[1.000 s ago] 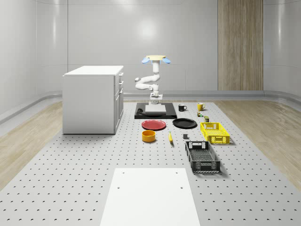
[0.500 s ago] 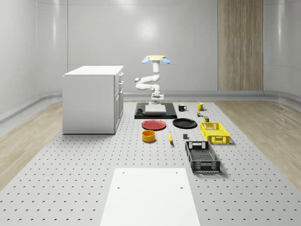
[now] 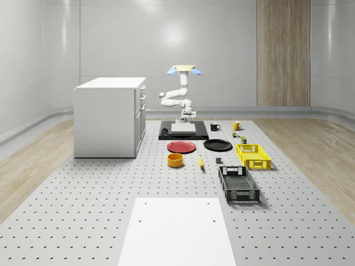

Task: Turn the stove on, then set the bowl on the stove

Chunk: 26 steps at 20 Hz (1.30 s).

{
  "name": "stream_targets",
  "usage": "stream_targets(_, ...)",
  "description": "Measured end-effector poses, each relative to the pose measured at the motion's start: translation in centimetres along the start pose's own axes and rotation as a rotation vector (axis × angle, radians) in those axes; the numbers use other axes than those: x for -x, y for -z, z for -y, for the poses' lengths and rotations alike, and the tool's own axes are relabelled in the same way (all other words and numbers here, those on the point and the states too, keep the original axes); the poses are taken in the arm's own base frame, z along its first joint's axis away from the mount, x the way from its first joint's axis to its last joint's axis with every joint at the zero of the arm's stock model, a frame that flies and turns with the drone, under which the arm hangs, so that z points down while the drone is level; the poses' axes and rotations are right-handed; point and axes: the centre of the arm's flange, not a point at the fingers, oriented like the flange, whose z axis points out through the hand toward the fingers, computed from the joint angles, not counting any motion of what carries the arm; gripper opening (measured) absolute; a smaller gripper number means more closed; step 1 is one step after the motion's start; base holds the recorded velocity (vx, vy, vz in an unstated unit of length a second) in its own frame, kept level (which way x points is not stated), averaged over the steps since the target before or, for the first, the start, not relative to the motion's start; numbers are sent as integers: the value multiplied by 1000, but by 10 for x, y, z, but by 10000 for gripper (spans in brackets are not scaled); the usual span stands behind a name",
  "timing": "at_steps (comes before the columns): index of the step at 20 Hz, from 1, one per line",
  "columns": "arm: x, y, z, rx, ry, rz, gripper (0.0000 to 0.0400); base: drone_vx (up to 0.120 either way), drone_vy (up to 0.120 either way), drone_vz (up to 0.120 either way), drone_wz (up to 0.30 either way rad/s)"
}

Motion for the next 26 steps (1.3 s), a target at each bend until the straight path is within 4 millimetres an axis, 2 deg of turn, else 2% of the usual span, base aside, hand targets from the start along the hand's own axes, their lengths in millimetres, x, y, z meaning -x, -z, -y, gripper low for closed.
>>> stream_targets(17, 7, 0, 7, 0, 0, 0, 400, 0, 0, 0, 0)
stream_targets(21, 7, 0, 7, 0, 0, 0, 400, 0, 0, 110, 0)
stream_targets(26, 7, 0, 7, 0, 0, 0, 400, 104, -104, 104, 0)
